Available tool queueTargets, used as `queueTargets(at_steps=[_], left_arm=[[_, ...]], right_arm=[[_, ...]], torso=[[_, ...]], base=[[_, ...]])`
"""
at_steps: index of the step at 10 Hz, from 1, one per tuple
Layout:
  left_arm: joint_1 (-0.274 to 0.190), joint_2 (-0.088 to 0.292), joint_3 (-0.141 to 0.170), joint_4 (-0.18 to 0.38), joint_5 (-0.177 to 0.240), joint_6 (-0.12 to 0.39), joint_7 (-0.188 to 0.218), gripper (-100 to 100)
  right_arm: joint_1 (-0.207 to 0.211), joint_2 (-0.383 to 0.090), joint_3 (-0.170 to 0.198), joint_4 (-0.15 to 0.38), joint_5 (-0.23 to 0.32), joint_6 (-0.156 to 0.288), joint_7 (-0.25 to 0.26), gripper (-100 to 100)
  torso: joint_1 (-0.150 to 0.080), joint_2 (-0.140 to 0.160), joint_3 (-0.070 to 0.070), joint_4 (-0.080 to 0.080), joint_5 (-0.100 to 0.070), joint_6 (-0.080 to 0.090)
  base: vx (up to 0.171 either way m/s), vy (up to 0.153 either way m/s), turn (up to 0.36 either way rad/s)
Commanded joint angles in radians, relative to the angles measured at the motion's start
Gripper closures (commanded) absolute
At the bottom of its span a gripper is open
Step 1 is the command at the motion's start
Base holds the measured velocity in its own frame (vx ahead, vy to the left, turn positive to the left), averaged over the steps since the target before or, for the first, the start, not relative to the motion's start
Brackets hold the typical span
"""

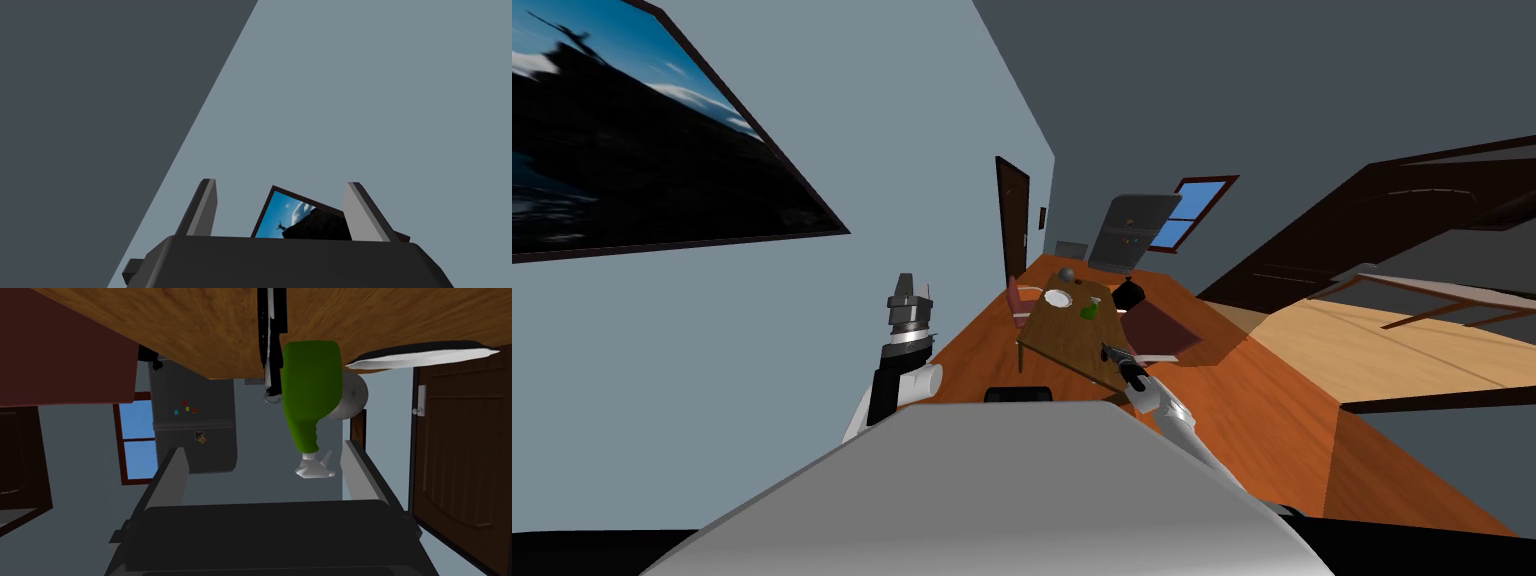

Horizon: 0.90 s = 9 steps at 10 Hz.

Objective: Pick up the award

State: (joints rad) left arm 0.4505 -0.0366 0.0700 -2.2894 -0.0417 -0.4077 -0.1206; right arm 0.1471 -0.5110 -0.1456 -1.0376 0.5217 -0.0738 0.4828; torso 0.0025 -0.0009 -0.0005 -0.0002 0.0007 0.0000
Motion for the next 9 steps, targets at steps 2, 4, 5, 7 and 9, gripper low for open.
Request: queueTargets(at_steps=[2, 4, 5, 7, 9], left_arm=[[0.000, 0.000, 0.000, 0.000, 0.000, 0.000, 0.000, 0], [0.000, 0.000, 0.000, 0.000, 0.000, 0.000, 0.000, 0], [0.000, 0.000, 0.000, 0.000, 0.000, 0.000, 0.000, 0], [0.000, 0.000, 0.000, 0.000, 0.000, 0.000, 0.000, 0], [0.000, 0.000, 0.000, 0.000, 0.000, 0.000, 0.000, 0]], right_arm=[[-0.027, -0.009, -0.001, 0.070, 0.016, 0.031, 0.032, -100], [-0.036, -0.013, -0.001, 0.094, 0.019, 0.041, 0.041, -100], [-0.045, -0.016, 0.000, 0.115, 0.022, 0.049, 0.049, -100], [-0.065, -0.023, 0.004, 0.164, 0.027, 0.071, 0.066, -100], [-0.057, -0.023, 0.006, 0.148, 0.024, 0.069, 0.060, 0]], torso=[[0.001, -0.001, 0.000, 0.000, 0.000, 0.000], [0.002, -0.002, -0.001, 0.000, 0.000, 0.000], [0.000, -0.001, -0.001, 0.000, 0.000, 0.000], [0.001, -0.001, -0.001, 0.000, 0.000, 0.000], [0.000, 0.000, 0.000, 0.000, 0.000, 0.000]], base=[[0.034, 0.059, 0.015], [0.043, 0.055, 0.006], [0.017, 0.030, 0.013], [0.033, 0.058, 0.019], [0.008, 0.017, -0.001]])
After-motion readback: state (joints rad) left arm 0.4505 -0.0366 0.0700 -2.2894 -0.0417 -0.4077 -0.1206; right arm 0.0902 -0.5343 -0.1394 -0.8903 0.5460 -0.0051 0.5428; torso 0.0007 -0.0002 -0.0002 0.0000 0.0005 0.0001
